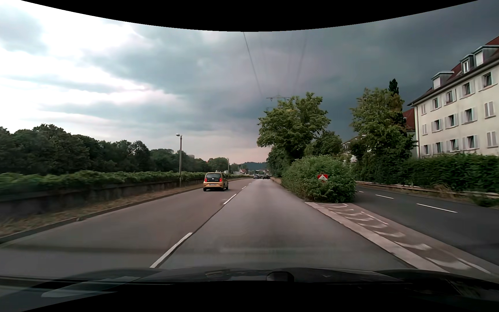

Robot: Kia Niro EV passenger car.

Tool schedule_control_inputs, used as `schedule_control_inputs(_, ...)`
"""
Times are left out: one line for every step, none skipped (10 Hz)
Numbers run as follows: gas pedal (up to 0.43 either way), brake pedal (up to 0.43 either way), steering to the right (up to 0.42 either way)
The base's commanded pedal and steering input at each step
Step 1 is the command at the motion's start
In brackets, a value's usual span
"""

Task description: Follow the waypoints while adhering to traffic rules and regulations

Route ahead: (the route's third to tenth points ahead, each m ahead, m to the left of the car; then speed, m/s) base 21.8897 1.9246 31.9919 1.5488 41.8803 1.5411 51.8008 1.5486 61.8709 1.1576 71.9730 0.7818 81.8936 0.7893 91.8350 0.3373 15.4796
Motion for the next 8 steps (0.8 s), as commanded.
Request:
schedule_control_inputs(0.087, 0.0, -0.001)
schedule_control_inputs(0.087, 0.0, 0.0)
schedule_control_inputs(0.087, 0.0, 0.0)
schedule_control_inputs(0.087, 0.0, 0.0)
schedule_control_inputs(0.087, 0.0, 0.0)
schedule_control_inputs(0.087, 0.0, 0.0)
schedule_control_inputs(0.087, 0.0, 0.0)
schedule_control_inputs(0.087, 0.0, 0.001)
